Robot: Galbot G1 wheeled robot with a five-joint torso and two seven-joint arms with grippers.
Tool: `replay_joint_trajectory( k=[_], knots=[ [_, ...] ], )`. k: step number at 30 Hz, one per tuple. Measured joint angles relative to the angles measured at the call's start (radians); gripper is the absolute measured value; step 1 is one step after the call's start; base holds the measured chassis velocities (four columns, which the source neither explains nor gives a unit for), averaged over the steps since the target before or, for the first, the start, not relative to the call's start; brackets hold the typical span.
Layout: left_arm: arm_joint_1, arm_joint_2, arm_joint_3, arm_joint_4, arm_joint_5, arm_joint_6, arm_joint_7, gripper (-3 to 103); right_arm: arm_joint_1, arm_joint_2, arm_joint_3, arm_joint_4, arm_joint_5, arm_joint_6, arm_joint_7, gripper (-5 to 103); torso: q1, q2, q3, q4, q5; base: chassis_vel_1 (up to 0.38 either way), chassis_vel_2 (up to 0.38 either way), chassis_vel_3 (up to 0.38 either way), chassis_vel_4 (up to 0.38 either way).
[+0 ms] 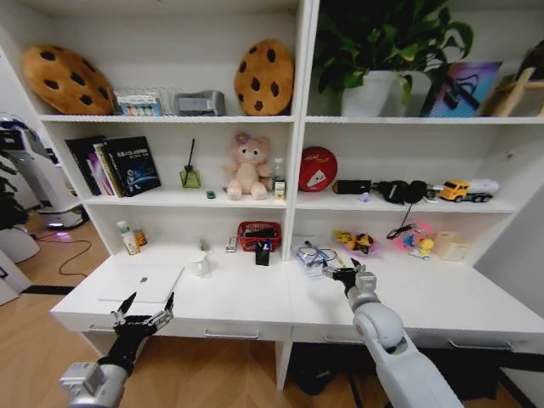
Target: Organize the objects on the table.
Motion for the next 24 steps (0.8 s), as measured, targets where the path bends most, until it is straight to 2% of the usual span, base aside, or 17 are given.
replay_joint_trajectory(
  k=[2, 6, 9, 10, 12, 13, 14, 15, 16, 17, 18, 19, 20, 21, 23, 24],
  knots=[
    [0.0, 0.0, 0.0, 0.0, 0.0, 0.0, 0.0, 100, 0.001, 0.003, 0.0, -0.003, -0.001, 0.001, -0.001, 100, 0.0, 0.0, 0.0, -0.0005, -0.0006, 0.343, 0.32, -0.328, -0.351],
    [0.0, 0.0, 0.0, 0.0, 0.0, 0.0, 0.0, 100, 0.002, 0.005, -0.001, -0.007, -0.002, 0.002, -0.002, 100, 0.0, 0.0, 0.0, 0.0001, -0.0005, 0.348, 0.352, -0.354, -0.372],
    [0.0, 0.0, 0.0, 0.0, 0.0, 0.0, 0.0, 100, 0.001, 0.004, -0.001, -0.008, -0.003, 0.003, -0.002, 100, 0.0, 0.0, 0.0, -0.0006, 0.0001, 0.363, 0.392, -0.37, -0.382],
    [0.0, 0.0, 0.0, 0.0, 0.0, 0.0, 0.0, 100, 0.001, 0.005, -0.001, -0.009, -0.003, 0.007, -0.002, 100, 0.0, 0.0, 0.0, 0.0002, -0.0006, 0.357, 0.356, -0.383, -0.361],
    [0.0, 0.0, 0.0, 0.0, 0.0, 0.0, 0.0, 100, 0.001, 0.005, -0.001, -0.012, -0.004, 0.015, -0.001, 100, 0.0, 0.0, 0.0, -0.0004, -0.0016, 0.355, 0.356, -0.383, -0.361],
    [0.0, 0.0, 0.0, 0.0, 0.0, 0.0, 0.0, 100, 0.001, 0.005, 0.0, -0.016, -0.007, 0.027, -0.003, 100, 0.0, 0.0, 0.0, -0.0001, -0.0004, 0.358, 0.373, -0.372, -0.361],
    [0.0, 0.0, 0.0, 0.0, 0.0, 0.0, 0.0, 100, -0.001, 0.004, -0.001, -0.019, -0.01, 0.037, -0.006, 100, 0.0, 0.0, 0.0, -0.0007, 0.0012, 0.358, 0.339, -0.34, -0.365],
    [0.0, 0.0, 0.0, 0.0, 0.0, 0.0, 0.0, 100, -0.001, 0.004, -0.001, -0.019, -0.01, 0.037, -0.006, 100, 0.0, 0.0, 0.0, -0.0007, 0.0012, 0.358, 0.339, -0.34, -0.365],
    [0.0, 0.0, 0.0, 0.0, 0.0, 0.0, 0.0, 100, -0.004, 0.004, 0.0, -0.019, -0.012, 0.045, -0.007, 100, 0.0, 0.0, 0.0, 0.0001, -0.0004, 0.313, 0.339, -0.301, -0.301],
    [0.0, 0.0, 0.0, 0.0, 0.0, 0.0, 0.0, 100, -0.01, 0.004, 0.0, -0.018, -0.013, 0.056, -0.007, 100, 0.0, 0.0, 0.0, -0.0004, -0.0025, 0.279, 0.286, -0.301, -0.257],
    [0.0, 0.0, 0.0, 0.0, 0.0, 0.0, 0.0, 100, -0.01, 0.004, 0.0, -0.018, -0.013, 0.056, -0.007, 100, 0.0, 0.0, 0.0, -0.0004, -0.0025, 0.279, 0.286, -0.301, -0.257],
    [0.0, 0.0, 0.0, 0.0, 0.0, 0.0, 0.0, 100, -0.015, 0.004, -0.001, -0.018, -0.017, 0.067, -0.009, 100, 0.0, 0.0, 0.0, -0.0006, -0.0007, 0.279, 0.196, -0.245, -0.257],
    [0.0, 0.0, -0.001, 0.0, 0.0, 0.0, 0.0, 100, -0.022, 0.005, -0.002, -0.019, -0.024, 0.083, -0.009, 100, 0.0, 0.0, 0.0, 0.0, 0.0009, 0.213, 0.196, -0.171, -0.194],
    [0.0, 0.0, -0.001, 0.0, 0.0, 0.0, 0.0, 100, -0.029, 0.009, -0.002, -0.02, -0.03, 0.09, -0.008, 100, 0.0, 0.0, 0.0, -0.0003, -0.0014, 0.123, 0.118, -0.171, -0.092],
    [0.0, 0.0, 0.0, 0.0, 0.0, 0.0, 0.0, 100, -0.036, 0.015, -0.002, -0.022, -0.035, 0.094, -0.007, 100, 0.0, 0.0, 0.0, -0.0008, -0.0014, 0.089, 0.041, -0.09, -0.092],
    [0.0, 0.0, 0.0, 0.0, 0.0, 0.0, 0.0, 100, -0.04, 0.02, -0.002, -0.023, -0.038, 0.096, -0.007, 100, 0.0, 0.0, 0.0, 0.0003, 0.0005, 0.055, 0.045, 0.003, -0.039]
  ],
)
